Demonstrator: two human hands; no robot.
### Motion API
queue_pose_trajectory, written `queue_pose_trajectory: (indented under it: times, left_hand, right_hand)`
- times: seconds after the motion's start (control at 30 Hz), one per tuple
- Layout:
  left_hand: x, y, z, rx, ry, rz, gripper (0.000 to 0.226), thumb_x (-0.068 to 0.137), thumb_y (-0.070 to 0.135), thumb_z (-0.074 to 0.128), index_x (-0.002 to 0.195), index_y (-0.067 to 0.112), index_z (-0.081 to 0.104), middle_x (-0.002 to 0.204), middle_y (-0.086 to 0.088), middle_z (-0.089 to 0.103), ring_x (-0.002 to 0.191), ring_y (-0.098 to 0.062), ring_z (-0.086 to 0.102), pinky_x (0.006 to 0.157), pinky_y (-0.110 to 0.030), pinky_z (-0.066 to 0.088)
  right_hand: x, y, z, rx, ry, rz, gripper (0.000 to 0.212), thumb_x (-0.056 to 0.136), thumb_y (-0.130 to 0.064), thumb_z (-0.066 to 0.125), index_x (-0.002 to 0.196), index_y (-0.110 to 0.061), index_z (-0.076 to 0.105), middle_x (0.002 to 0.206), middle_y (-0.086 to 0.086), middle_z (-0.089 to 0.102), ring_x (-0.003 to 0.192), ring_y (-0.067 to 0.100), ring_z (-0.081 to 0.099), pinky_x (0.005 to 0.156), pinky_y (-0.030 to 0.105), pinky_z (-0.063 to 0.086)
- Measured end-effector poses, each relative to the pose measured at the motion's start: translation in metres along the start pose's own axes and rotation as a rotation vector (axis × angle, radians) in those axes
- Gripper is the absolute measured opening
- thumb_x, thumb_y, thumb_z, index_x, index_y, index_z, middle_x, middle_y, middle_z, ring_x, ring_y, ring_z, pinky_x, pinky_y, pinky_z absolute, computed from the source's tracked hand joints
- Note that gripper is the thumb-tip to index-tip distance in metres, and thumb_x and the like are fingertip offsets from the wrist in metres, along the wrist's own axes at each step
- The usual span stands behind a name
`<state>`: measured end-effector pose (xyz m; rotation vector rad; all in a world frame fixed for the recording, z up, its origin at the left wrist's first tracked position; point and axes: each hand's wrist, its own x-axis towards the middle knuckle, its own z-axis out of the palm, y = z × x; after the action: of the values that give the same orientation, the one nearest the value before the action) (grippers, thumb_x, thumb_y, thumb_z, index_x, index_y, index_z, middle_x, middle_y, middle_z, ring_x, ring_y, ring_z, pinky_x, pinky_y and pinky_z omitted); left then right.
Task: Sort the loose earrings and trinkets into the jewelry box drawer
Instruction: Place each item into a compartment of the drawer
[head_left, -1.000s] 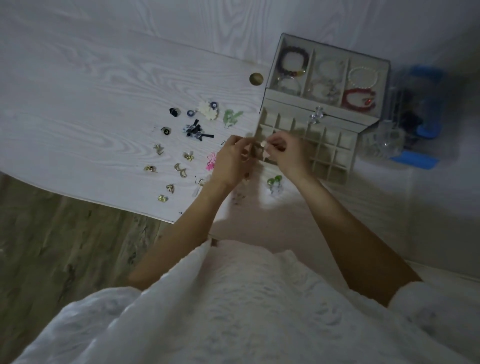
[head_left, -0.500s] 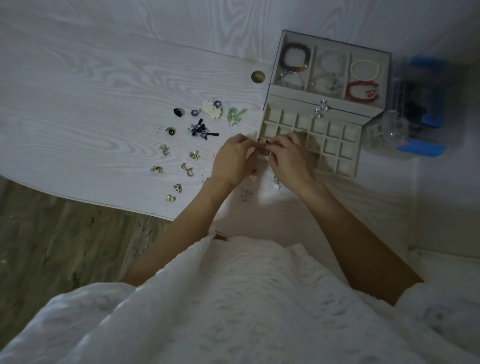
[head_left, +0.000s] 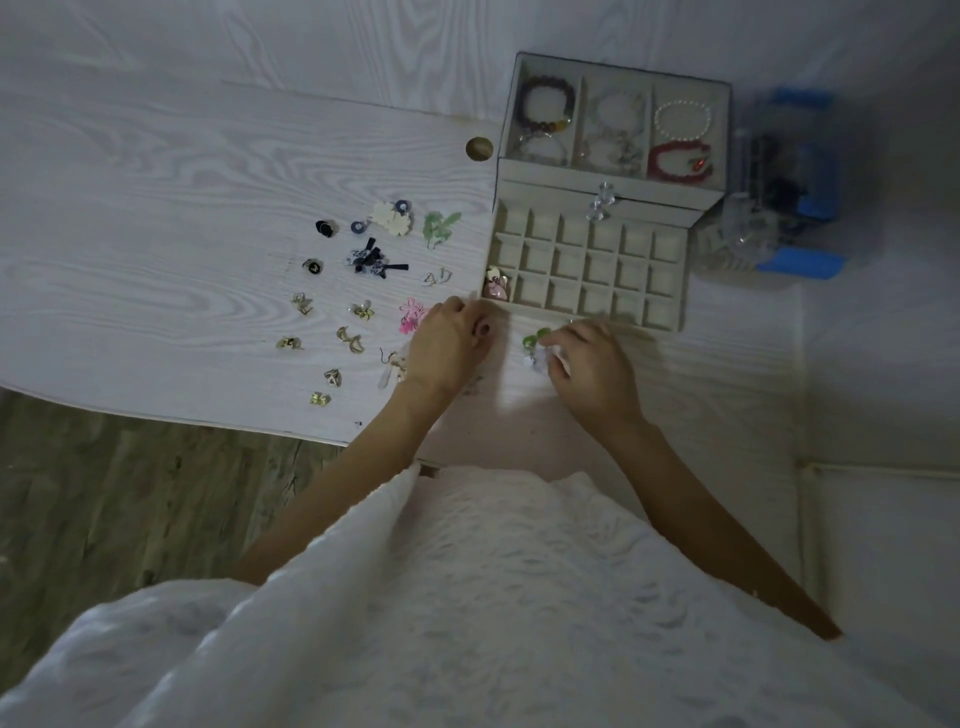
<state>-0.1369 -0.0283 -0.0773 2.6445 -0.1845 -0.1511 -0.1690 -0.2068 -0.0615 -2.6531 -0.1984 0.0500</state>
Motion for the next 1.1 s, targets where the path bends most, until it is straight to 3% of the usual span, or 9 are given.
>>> queue_pose_trajectory:
  times: [0.13, 0.27, 0.37, 0.5, 0.63, 0.83, 1.0, 1.1]
  left_hand:
    - [-0.004, 0.007, -0.010, -0.085, 0.047, 0.043, 0.020, 0.086, 0.022, 0.062, 0.105, 0.020, 0.068, 0.084, -0.013, 0.069, 0.074, -0.030, 0.063, 0.060, -0.028, 0.042]
    - [-0.009, 0.005, -0.014, -0.250, 0.033, -0.029, 0.013, 0.085, 0.018, 0.065, 0.094, 0.012, 0.071, 0.080, -0.007, 0.073, 0.073, -0.023, 0.067, 0.068, -0.030, 0.052]
    - [-0.012, -0.008, -0.018, -0.354, 0.044, -0.165, 0.013, 0.085, 0.026, 0.065, 0.091, 0.015, 0.069, 0.082, 0.000, 0.073, 0.076, -0.011, 0.067, 0.074, -0.027, 0.052]
    - [-0.008, -0.011, -0.037, -0.568, 0.122, -0.197, 0.011, 0.086, 0.027, 0.065, 0.086, 0.017, 0.067, 0.076, 0.005, 0.070, 0.074, -0.002, 0.066, 0.072, -0.019, 0.052]
    - [0.009, 0.003, -0.053, -0.665, 0.127, -0.140, 0.013, 0.087, 0.027, 0.064, 0.086, 0.015, 0.065, 0.074, 0.006, 0.069, 0.072, -0.001, 0.064, 0.068, -0.012, 0.048]
    - [0.039, 0.029, -0.029, -0.558, -0.031, -0.068, 0.017, 0.089, 0.031, 0.060, 0.090, 0.015, 0.062, 0.078, 0.004, 0.071, 0.075, -0.008, 0.066, 0.074, -0.029, 0.054]
    - [0.050, 0.033, -0.011, -0.365, -0.033, -0.014, 0.018, 0.089, 0.027, 0.061, 0.093, 0.010, 0.066, 0.085, -0.004, 0.071, 0.074, -0.016, 0.063, 0.069, -0.026, 0.048]
    - [0.050, 0.032, -0.009, -0.272, -0.017, 0.063, 0.019, 0.088, 0.023, 0.061, 0.096, 0.007, 0.067, 0.088, -0.010, 0.072, 0.077, -0.025, 0.066, 0.071, -0.037, 0.053]
  right_hand:
    - [0.014, -0.017, 0.008, 0.024, -0.057, -0.076, 0.023, 0.084, -0.003, 0.057, 0.105, -0.007, 0.066, 0.102, 0.011, 0.063, 0.098, 0.030, 0.055, 0.080, 0.035, 0.046]
    - [0.033, -0.033, 0.019, 0.035, -0.095, -0.131, 0.028, 0.084, -0.007, 0.057, 0.111, -0.013, 0.063, 0.109, 0.007, 0.065, 0.102, 0.028, 0.056, 0.079, 0.039, 0.048]
    - [0.039, -0.034, 0.029, -0.012, -0.114, -0.177, 0.020, 0.086, -0.008, 0.057, 0.103, -0.010, 0.066, 0.104, 0.010, 0.067, 0.097, 0.032, 0.057, 0.078, 0.042, 0.048]
    - [0.038, -0.031, 0.034, 0.003, -0.151, -0.061, 0.022, 0.093, -0.014, 0.047, 0.107, -0.010, 0.064, 0.111, 0.011, 0.060, 0.102, 0.029, 0.054, 0.078, 0.037, 0.045]
    - [0.032, -0.025, 0.018, 0.113, -0.009, -0.046, 0.014, 0.083, -0.008, 0.059, 0.096, -0.008, 0.065, 0.096, 0.011, 0.060, 0.083, 0.027, 0.060, 0.064, 0.034, 0.048]
    - [0.029, -0.003, -0.006, 0.399, 0.180, 0.200, 0.010, 0.082, -0.011, 0.063, 0.091, -0.016, 0.063, 0.084, 0.002, 0.063, 0.073, 0.012, 0.058, 0.065, 0.027, 0.048]
    - [0.038, 0.001, -0.011, 0.449, 0.214, 0.235, 0.010, 0.083, -0.010, 0.064, 0.092, -0.012, 0.065, 0.087, 0.003, 0.066, 0.076, 0.014, 0.061, 0.068, 0.031, 0.053]
    - [0.048, -0.001, -0.012, 0.454, 0.211, 0.238, 0.009, 0.084, -0.011, 0.064, 0.092, -0.012, 0.065, 0.088, 0.001, 0.066, 0.079, 0.012, 0.060, 0.070, 0.029, 0.053]
